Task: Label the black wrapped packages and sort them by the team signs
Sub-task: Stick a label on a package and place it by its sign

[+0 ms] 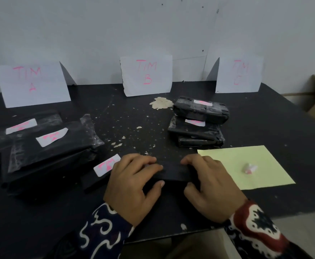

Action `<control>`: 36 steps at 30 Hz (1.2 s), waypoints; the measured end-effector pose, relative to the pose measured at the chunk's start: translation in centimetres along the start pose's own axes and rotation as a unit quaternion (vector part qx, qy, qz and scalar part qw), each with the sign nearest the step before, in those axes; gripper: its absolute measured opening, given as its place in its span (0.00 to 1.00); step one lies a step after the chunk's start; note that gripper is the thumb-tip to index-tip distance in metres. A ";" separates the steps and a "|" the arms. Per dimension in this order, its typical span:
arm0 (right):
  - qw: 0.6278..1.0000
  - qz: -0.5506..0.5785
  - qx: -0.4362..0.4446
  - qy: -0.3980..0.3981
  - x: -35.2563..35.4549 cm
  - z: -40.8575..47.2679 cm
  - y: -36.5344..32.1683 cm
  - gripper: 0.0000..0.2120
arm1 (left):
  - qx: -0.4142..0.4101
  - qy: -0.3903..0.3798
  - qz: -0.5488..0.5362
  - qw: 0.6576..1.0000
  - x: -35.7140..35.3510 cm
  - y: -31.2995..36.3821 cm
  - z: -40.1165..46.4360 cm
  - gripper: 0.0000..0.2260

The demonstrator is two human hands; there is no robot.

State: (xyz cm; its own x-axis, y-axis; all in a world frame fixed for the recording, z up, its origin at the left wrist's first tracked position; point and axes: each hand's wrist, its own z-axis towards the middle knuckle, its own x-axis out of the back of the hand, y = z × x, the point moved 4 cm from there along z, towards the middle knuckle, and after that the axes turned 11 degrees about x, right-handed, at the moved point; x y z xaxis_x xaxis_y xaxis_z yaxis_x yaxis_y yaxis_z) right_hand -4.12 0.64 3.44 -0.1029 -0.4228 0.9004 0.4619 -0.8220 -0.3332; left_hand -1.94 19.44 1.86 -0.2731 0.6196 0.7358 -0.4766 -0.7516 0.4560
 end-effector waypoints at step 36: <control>0.917 -0.047 -0.393 0.056 4.8 -8.5 11.6 0.27 | -0.136 -0.147 0.047 0.979 -9.9 12.0 0.5 0.09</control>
State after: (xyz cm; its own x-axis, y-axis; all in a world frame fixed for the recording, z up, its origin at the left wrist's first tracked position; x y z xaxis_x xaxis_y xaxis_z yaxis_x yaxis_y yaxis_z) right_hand -6.69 -14.16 1.51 -0.2206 -0.3365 0.9155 -0.3255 -0.8594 -0.3943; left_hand -4.57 4.17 0.35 -0.0925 0.4284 0.8988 -0.6763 -0.6895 0.2590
